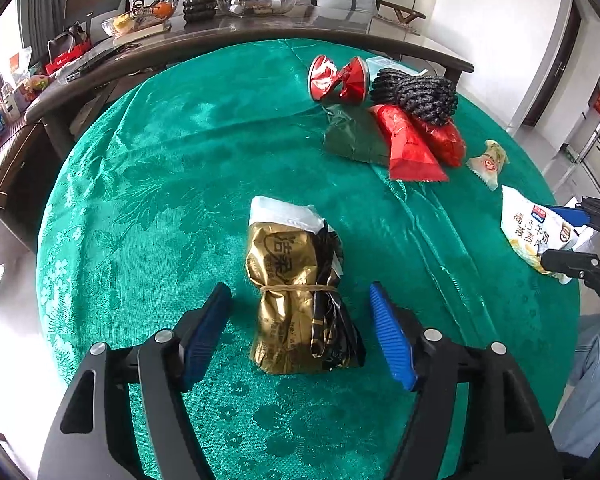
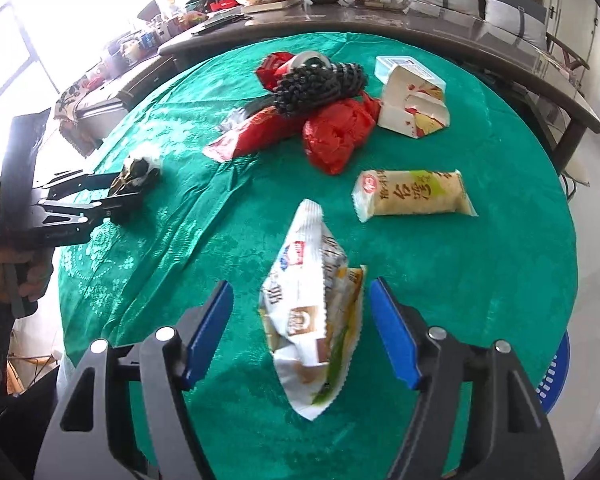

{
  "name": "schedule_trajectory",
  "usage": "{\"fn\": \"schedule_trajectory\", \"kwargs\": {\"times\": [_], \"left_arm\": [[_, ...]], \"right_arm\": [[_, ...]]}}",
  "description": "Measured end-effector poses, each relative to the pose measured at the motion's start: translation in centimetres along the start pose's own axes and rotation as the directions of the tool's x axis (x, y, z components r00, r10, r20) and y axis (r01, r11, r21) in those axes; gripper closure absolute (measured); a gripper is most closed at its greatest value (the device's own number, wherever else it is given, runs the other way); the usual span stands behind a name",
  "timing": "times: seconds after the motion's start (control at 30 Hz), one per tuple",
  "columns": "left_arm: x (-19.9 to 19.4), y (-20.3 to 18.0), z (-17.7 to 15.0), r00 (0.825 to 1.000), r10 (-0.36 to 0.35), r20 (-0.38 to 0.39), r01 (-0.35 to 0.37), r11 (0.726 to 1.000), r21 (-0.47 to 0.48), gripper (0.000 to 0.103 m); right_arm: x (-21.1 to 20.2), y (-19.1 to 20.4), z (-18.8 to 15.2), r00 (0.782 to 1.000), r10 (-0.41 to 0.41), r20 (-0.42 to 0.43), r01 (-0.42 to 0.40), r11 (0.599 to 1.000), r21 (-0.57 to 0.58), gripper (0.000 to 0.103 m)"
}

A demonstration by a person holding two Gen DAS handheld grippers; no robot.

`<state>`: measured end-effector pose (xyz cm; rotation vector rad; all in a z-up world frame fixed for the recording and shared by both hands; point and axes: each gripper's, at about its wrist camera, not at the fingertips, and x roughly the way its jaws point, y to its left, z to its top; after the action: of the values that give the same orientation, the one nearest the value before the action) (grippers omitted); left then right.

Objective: Collect trash
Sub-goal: 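Grasp the white snack packet with the right tool while the left tool holds the gold package, then carry the gold package and white snack packet over the blue wastebasket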

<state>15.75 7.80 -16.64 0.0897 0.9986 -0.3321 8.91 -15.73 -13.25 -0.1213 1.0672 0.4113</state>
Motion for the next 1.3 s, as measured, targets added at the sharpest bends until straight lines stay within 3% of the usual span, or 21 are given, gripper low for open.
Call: {"fn": "schedule_trajectory", "kwargs": {"times": [0.07, 0.1, 0.13, 0.2, 0.3, 0.57, 0.87, 1.1, 1.3], "left_arm": [[0.1, 0.0, 0.1, 1.0, 0.01, -0.004, -0.01, 1.0, 0.007, 0.033], [0.1, -0.1, 0.1, 1.0, 0.027, -0.006, -0.027, 1.0, 0.015, 0.043], [0.1, -0.2, 0.1, 0.999, 0.046, -0.004, -0.045, 0.999, 0.024, 0.06], [-0.1, 0.1, 0.2, 0.999, 0.035, -0.005, -0.035, 0.999, 0.016, 0.067], [-0.4, 0.8, 0.3, 1.0, -0.009, 0.004, 0.01, 0.999, -0.031, 0.07], [-2.2, -2.8, 1.1, 0.994, -0.099, 0.049, 0.099, 0.995, -0.003, 0.071], [-2.6, -12.1, 3.9, 0.967, -0.251, 0.041, 0.245, 0.963, 0.113, 0.071], [-2.1, -22.5, 7.1, 0.931, -0.365, -0.003, 0.355, 0.904, 0.238, 0.071], [-0.2, -31.4, 9.4, 0.896, -0.441, -0.057, 0.437, 0.849, 0.299, 0.071]], "right_arm": [[0.6, 0.3, -0.1, 0.999, -0.035, -0.021, 0.035, 0.999, -0.01, 0.034], [0.8, 0.3, -0.2, 0.999, -0.041, -0.029, 0.04, 0.999, -0.012, 0.043], [0.9, 0.3, -0.4, 0.999, -0.039, -0.037, 0.038, 0.999, -0.009, 0.053], [0.7, -0.2, -0.6, 0.999, -0.03, -0.02, 0.03, 0.999, 0.019, 0.073], [-0.2, -0.8, -0.8, 1.0, 0.004, 0.015, -0.005, 0.998, 0.057, 0.08], [-3.0, -2.3, -0.9, 0.991, 0.091, 0.094, -0.103, 0.987, 0.124, 0.081], [-6.3, -7.3, -2.9, 0.974, 0.145, 0.172, -0.186, 0.949, 0.254, 0.081], [-11.6, -15.4, -5.6, 0.974, 0.008, 0.226, -0.092, 0.927, 0.364, 0.081], [-14.3, -24.2, -8.6, 0.97, -0.115, 0.214, -0.005, 0.871, 0.491, 0.081]]}}
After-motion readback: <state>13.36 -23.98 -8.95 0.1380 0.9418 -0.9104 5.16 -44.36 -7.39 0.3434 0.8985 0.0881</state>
